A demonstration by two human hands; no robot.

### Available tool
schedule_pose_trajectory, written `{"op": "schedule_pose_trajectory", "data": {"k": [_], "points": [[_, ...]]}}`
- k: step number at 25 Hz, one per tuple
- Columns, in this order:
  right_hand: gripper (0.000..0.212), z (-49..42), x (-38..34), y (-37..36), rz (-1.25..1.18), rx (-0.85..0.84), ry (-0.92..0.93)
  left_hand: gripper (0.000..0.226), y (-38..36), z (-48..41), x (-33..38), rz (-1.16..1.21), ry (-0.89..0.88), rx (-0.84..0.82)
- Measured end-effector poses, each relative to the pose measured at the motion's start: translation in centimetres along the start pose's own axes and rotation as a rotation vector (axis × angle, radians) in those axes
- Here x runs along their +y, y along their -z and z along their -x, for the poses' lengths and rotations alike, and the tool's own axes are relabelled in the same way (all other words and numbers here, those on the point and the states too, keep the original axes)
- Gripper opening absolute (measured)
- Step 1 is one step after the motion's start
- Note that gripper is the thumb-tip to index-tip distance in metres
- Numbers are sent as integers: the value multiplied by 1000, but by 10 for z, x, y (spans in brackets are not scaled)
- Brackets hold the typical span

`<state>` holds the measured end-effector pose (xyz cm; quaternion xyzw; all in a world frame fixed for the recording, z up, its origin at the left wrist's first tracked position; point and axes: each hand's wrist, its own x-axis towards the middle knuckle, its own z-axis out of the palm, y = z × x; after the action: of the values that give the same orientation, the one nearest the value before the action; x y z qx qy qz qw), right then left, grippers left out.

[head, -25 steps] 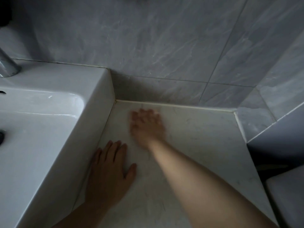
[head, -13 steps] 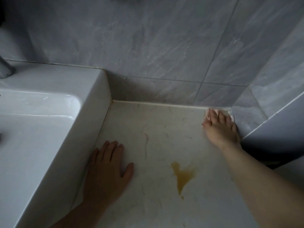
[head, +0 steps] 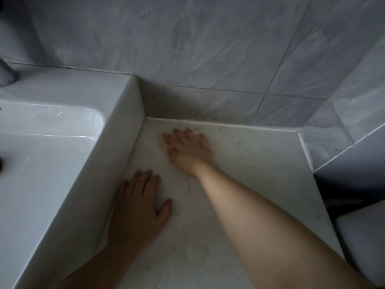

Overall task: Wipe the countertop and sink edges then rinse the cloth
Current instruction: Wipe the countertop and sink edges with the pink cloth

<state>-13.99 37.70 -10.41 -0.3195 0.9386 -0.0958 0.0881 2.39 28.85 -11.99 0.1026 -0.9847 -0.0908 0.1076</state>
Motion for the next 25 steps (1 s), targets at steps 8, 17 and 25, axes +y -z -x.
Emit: {"op": "schedule_pose_trajectory", "data": {"k": [8, 17, 25], "points": [[54, 113, 179, 27, 40, 97, -546, 61, 3, 0, 2, 7, -1, -5], [57, 147, 158, 14, 139, 158, -345, 62, 4, 1, 3, -36, -12, 2], [57, 247, 82, -21, 130, 176, -72, 66, 5, 13, 7, -119, 12, -96]]}}
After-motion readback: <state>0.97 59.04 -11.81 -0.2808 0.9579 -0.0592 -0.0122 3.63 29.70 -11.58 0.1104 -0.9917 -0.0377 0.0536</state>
